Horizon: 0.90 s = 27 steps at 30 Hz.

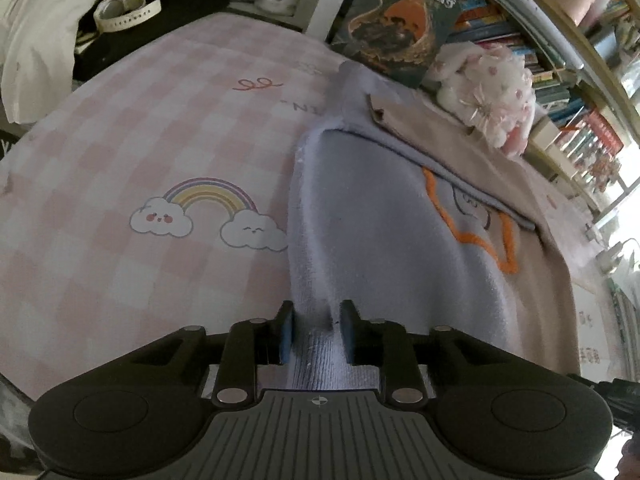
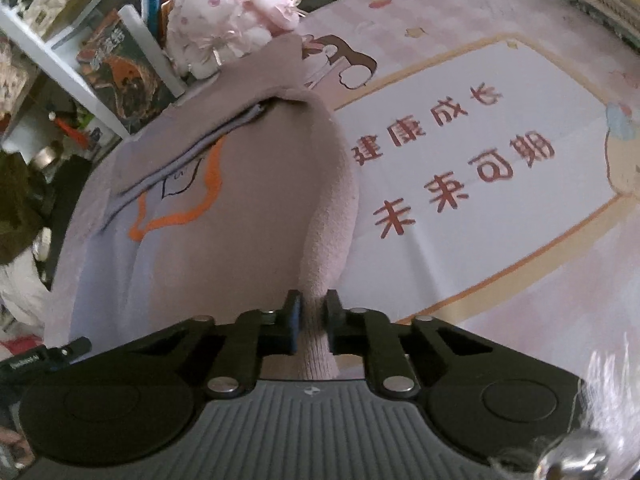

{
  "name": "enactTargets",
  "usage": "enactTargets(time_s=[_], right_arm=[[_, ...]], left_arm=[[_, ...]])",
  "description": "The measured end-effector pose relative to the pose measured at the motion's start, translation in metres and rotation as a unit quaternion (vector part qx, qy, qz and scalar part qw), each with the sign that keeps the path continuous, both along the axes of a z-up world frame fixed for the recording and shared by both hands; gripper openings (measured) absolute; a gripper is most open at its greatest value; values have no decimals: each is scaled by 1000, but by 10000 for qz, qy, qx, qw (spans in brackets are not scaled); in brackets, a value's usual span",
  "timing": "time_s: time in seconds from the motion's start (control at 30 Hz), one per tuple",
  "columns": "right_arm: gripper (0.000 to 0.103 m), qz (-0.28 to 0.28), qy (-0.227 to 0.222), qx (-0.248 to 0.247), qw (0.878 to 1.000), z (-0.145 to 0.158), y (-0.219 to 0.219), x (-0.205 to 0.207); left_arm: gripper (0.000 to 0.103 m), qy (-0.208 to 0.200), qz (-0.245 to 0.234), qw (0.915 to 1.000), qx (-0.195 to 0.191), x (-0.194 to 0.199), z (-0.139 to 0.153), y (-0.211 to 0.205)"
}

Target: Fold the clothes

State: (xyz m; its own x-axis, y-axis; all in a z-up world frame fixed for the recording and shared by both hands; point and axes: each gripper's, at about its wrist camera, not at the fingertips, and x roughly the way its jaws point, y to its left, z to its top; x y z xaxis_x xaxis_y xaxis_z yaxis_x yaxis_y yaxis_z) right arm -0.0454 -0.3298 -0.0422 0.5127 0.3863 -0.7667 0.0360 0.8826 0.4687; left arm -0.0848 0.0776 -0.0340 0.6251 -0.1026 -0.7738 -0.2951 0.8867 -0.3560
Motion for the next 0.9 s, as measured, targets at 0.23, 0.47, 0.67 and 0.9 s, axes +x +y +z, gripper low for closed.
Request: enactTargets(time_s=[0.23,0.47,0.67,0.9], right_arm=[[9,-26,-21,161,9999,5,-12,-17],[9,-77,-5,360,9993,11,-38,-54],[9,5,100,379,9992,11,-58,-91],[9,22,346,465,9983,5,-77,-127]], left_arm=[[5,-37,88,9997,-225,-21,4,-5],[5,-126,84,9982,-577,-63,8,-14],[5,-59,148,9970,-753,-106,4,-25],[5,124,133,9949,-996,-135,-2,-33]])
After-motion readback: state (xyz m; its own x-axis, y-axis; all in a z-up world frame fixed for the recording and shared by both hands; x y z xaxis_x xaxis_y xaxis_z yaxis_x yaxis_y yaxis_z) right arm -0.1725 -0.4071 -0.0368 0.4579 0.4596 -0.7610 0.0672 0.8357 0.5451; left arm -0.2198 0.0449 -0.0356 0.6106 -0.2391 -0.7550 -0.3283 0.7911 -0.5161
